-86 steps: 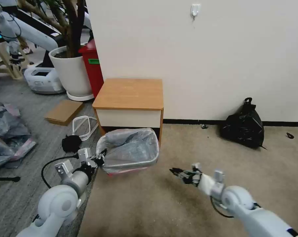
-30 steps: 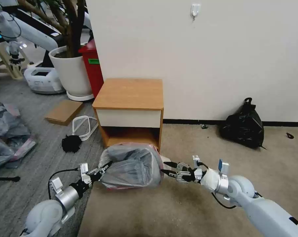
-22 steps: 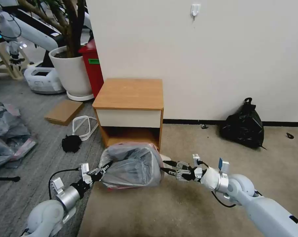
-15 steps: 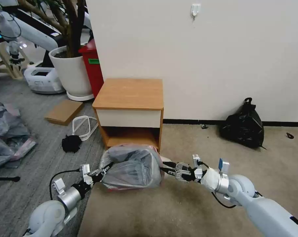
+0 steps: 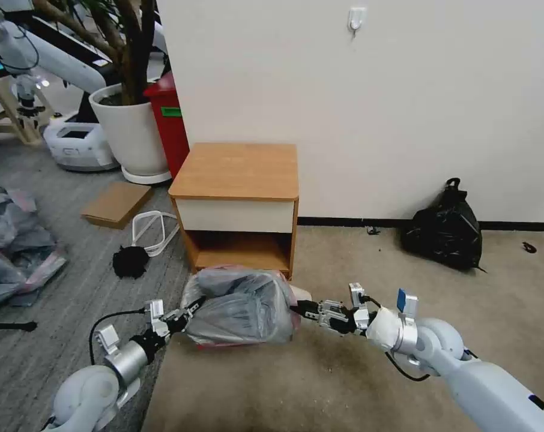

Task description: Pick up the garbage bag from the table and place it over the trash can.

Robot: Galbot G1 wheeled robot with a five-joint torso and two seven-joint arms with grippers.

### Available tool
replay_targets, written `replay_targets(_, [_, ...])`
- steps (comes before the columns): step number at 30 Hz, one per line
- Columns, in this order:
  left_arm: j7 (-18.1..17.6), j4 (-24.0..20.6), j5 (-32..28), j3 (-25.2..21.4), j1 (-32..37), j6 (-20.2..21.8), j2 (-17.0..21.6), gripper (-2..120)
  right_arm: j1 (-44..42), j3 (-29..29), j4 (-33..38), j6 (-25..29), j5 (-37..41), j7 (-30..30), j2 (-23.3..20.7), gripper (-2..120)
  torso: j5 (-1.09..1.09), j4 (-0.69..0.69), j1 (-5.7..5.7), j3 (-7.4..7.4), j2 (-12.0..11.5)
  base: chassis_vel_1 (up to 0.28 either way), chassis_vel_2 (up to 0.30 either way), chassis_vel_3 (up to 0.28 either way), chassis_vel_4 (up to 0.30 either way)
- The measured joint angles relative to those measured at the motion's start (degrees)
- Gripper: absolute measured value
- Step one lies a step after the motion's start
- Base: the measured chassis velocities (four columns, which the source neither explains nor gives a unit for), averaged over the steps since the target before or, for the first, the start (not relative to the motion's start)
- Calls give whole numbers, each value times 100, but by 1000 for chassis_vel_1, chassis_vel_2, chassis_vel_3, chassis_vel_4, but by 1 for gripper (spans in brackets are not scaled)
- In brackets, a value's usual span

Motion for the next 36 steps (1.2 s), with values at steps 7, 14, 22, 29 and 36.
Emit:
replay_targets(7, [-16,-63,9,-3,31,-11,-12,3,-3,-48,18,1,3,-20,28,21,0,0,0,0,0,0,0,0,0])
replay_targets(14, [-32,-99,15,-18,59,-72,-14,3,7,-106,26,172,-86,162,38,12,0,0,0,0,0,0,0,0,0])
replay_targets(22, [-47,-109,16,-10,49,-126,-3,3,32,-104,41,409,-432,749,7,0,0,0,0,0,0,0,0,0,0])
replay_targets(29, [-55,-71,15,20,10,-153,-20,3,55,-93,21,509,-850,1099,10,0,0,0,0,0,0,0,0,0,0])
replay_targets(36, [-66,-46,11,44,4,-167,-31,3,169,-137,-100,558,-1347,1585,54,0,0,0,0,0,0,0,0,0,0])
